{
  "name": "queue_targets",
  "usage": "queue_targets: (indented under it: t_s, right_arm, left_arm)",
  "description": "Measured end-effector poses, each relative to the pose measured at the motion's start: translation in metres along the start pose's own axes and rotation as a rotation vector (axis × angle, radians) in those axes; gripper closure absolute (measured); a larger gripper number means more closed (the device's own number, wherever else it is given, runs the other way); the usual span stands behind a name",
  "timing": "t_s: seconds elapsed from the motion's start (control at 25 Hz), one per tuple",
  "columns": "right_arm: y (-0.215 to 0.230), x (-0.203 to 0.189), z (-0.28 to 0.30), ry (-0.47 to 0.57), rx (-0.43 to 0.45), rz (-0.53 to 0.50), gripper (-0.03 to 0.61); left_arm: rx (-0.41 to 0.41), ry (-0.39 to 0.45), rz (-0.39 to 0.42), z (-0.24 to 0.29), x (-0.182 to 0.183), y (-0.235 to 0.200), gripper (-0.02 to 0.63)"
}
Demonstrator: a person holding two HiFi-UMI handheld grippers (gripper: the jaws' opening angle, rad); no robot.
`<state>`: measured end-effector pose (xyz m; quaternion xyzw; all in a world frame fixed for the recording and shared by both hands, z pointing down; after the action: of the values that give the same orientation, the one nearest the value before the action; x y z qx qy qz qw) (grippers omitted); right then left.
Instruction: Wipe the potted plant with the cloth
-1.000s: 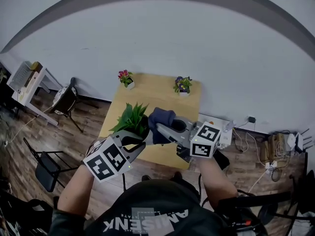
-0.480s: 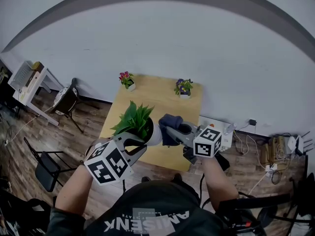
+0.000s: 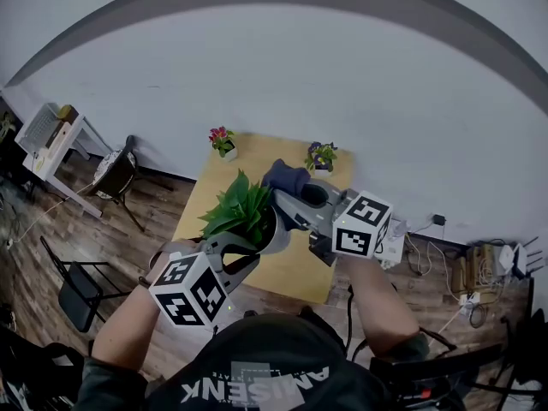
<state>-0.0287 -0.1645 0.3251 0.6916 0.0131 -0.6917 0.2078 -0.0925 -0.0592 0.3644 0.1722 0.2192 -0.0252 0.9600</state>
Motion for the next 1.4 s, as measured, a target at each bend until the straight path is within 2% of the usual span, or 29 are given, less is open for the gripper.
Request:
queue_targets:
  t_s: [0.16, 0.36, 0.64, 0.88, 1.12, 1.4]
  right_arm:
    - [0.009, -0.010, 0.010, -0.003, 0.019, 0.056, 0.528]
    - [0.021, -0.034, 0.013, -0.040, 0.011, 0.108, 0.528]
    - [0.039, -0.082, 0.009, -0.104, -0.026, 0.189, 0.528]
    - [0.047, -0.107, 0.003, -0.140, -0.055, 0.229, 0.528]
    - [0.051, -0.091, -0.010, -0.103, -0.100, 0.193, 0.528]
    - [0.035, -0.051, -0.032, -0.021, -0.158, 0.101, 0.528]
  left_arm:
    - [0.045, 0.000, 0.039, -0.004, -0.003, -0.005, 0.601]
    - [0.064, -0.023, 0.043, -0.008, -0.010, -0.011, 0.601]
    - [0.054, -0.023, 0.047, -0.005, -0.014, -0.013, 0.601]
    - [0.034, -0.031, 0.068, 0.000, -0.017, -0.012, 0.601]
    - [0.062, -0.041, 0.039, 0.009, -0.030, -0.027, 0.601]
    - [0.040, -0.122, 0.038, 0.039, -0.059, -0.042, 0.601]
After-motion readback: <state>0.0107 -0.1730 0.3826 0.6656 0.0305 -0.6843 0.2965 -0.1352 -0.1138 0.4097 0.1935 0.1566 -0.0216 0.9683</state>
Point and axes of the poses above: the fingertips, and each gripper's own axes: z forward along the fingers, y to its right, x out of its top, the point moved 3 cm from there along -z, backward along the fingers, and after that the axes turned 8 degrees about -y, right-handed, at the moved point
